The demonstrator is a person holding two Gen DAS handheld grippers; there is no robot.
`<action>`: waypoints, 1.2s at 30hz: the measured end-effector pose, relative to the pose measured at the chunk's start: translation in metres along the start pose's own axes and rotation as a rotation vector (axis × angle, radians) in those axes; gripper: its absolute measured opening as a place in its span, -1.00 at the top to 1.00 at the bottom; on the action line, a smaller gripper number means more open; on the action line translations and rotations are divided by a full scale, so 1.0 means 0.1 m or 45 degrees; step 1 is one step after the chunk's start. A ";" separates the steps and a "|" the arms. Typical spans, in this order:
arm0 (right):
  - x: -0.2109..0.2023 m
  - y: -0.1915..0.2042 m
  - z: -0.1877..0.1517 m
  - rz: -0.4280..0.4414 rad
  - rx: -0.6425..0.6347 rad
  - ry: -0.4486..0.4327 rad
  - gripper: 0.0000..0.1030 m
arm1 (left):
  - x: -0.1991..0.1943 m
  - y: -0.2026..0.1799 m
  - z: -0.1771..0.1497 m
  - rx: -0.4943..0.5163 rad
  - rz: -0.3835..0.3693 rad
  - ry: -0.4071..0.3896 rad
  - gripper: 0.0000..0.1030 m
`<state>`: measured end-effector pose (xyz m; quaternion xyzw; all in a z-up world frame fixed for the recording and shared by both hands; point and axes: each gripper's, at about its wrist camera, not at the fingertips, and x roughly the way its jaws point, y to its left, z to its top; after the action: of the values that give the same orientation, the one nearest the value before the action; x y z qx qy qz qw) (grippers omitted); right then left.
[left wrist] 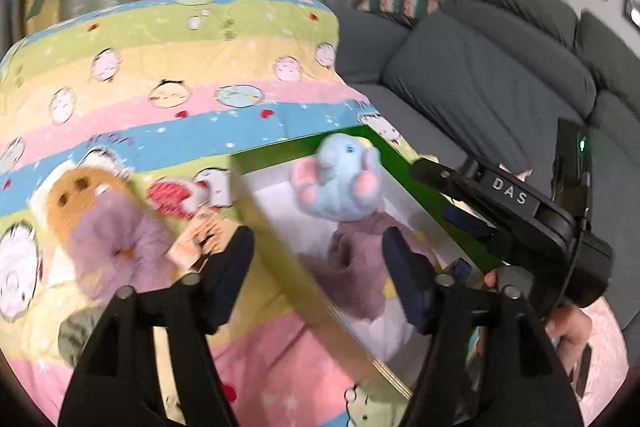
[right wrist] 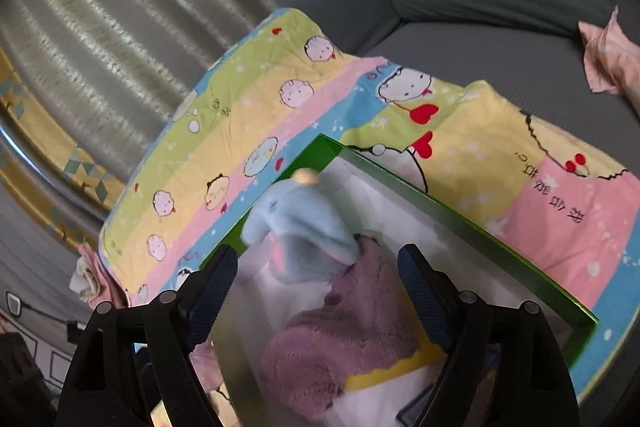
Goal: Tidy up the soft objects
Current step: 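Move the right gripper to the purple mesh pouf and grasp it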
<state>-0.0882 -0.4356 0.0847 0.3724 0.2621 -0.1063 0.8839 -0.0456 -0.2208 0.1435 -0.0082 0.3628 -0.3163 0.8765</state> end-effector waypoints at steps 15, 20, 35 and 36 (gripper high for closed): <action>-0.26 0.48 -0.35 -0.039 -0.306 -0.012 -0.84 | -0.89 0.97 -0.72 -0.107 0.334 -0.062 -0.72; -0.36 0.81 -0.56 0.210 -0.406 0.043 -0.96 | -0.91 1.61 -1.07 -0.285 0.537 -0.051 -0.72; 0.66 1.73 -1.33 0.215 -0.534 0.336 -1.00 | -1.05 2.20 -1.29 -0.525 0.593 -0.038 -0.72; 0.75 1.75 -1.36 0.217 -0.522 0.357 -1.00 | -1.05 2.21 -1.29 -0.527 0.588 -0.038 -0.72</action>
<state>-0.0106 -0.2152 0.0698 0.2172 0.3657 0.0766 0.9018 -0.0636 0.0431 0.0606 -0.1087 0.3989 -0.0281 0.9101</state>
